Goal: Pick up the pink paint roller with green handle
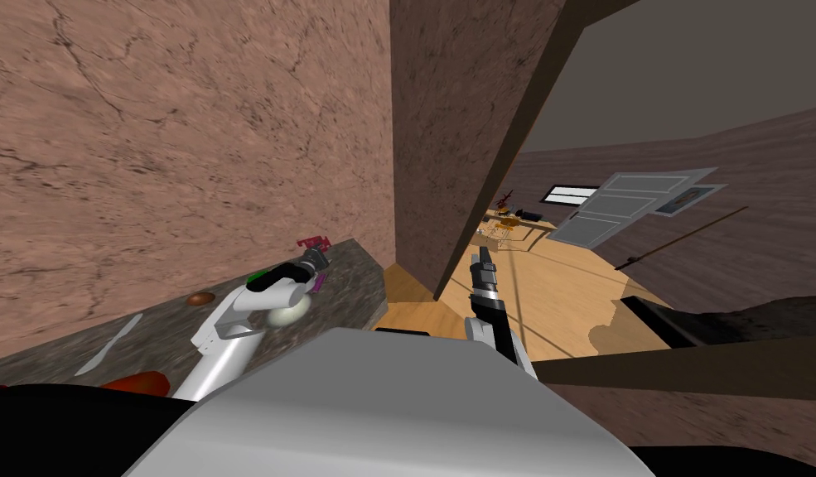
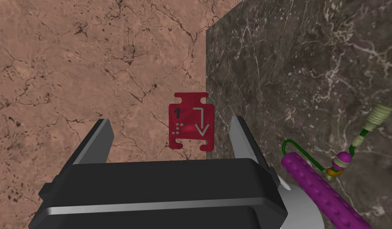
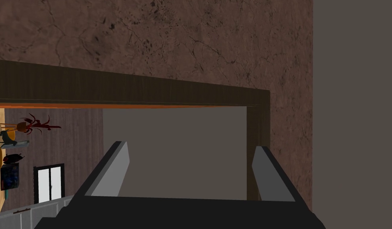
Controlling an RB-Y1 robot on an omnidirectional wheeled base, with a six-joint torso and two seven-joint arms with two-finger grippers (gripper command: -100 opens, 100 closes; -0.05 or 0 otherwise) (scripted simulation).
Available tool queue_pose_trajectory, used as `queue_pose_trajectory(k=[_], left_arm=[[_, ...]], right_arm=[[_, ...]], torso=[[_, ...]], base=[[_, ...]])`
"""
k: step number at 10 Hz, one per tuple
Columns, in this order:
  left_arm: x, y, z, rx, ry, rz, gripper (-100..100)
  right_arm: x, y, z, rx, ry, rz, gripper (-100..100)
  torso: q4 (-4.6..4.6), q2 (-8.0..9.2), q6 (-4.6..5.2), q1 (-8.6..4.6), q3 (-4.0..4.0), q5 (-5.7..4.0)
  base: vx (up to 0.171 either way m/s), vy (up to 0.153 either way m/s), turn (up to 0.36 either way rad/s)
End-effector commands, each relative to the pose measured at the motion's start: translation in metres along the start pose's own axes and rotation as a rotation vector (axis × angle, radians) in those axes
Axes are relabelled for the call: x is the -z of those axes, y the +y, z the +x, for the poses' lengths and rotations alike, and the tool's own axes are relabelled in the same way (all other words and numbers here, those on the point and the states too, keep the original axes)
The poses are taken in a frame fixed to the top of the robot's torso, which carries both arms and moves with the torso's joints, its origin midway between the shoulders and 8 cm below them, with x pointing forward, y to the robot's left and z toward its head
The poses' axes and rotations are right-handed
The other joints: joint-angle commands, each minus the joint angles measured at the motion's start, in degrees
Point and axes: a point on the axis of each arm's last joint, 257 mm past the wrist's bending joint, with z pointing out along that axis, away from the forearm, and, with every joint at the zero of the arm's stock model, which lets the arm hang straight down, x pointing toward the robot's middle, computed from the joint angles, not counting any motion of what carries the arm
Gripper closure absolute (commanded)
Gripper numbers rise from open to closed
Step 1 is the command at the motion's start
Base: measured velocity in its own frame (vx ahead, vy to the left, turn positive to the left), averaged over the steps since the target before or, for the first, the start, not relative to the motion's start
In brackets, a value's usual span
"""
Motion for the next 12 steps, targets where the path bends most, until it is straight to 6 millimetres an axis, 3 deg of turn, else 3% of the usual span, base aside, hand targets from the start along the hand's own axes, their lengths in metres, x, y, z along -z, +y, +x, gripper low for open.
queue_pose_trajectory(k=[1, 12], left_arm=[[-0.001, 0.007, -0.003, 0.004, -0.013, -0.032, -100], [-0.013, 0.055, -0.012, 0.098, -0.057, -0.312, -100]], right_arm=[[0.000, 0.000, 0.000, 0.000, 0.000, 0.000, 0], [0.000, 0.000, 0.000, 0.000, 0.000, 0.000, 0]], torso=[[0.00, 0.00, 0.00, 0.00, 0.00, 0.00], [0.00, 0.01, -0.01, 0.05, 0.00, 0.01]], base=[[0.005, -0.002, 0.005], [0.007, 0.002, -0.040]])
